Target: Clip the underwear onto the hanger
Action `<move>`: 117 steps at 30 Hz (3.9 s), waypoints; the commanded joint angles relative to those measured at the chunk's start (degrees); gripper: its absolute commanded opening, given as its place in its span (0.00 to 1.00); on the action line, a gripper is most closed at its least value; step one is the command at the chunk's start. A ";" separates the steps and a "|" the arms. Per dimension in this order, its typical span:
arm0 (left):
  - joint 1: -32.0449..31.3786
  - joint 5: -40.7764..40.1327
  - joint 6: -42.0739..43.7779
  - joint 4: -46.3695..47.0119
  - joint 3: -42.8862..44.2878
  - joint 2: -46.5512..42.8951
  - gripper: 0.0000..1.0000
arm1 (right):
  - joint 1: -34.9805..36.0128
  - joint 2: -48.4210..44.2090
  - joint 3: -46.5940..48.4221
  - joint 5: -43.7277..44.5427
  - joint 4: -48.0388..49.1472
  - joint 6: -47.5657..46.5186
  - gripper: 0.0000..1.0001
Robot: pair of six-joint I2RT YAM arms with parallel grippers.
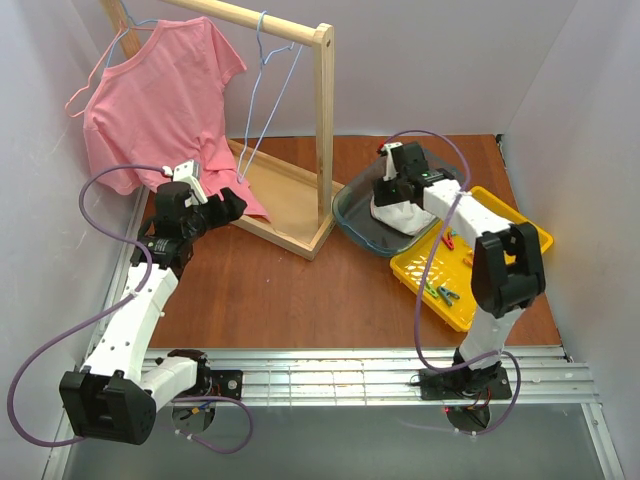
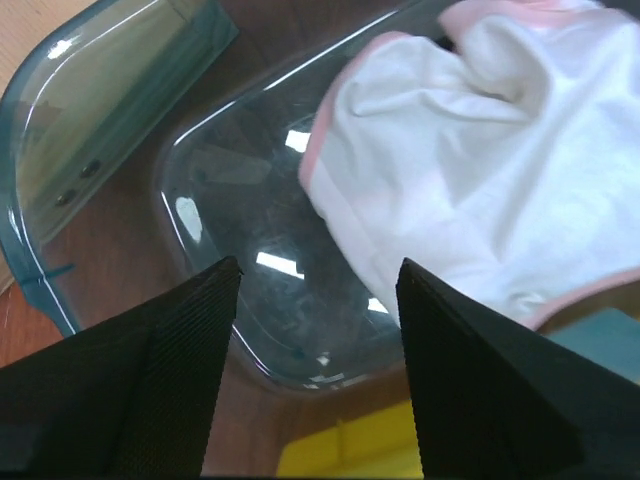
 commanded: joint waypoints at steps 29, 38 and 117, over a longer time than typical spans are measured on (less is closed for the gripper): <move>-0.01 -0.15 4.06 -6.43 6.39 0.83 0.94 | 3.77 19.42 3.41 12.39 3.17 -0.55 0.01; -0.01 -1.11 3.44 -7.22 5.78 -1.18 0.94 | 3.24 3.11 3.40 11.52 -0.95 -1.86 0.01; -21.89 -14.21 -12.29 -16.37 2.08 9.80 0.75 | 36.73 -19.86 -15.66 -0.08 -5.62 24.32 0.50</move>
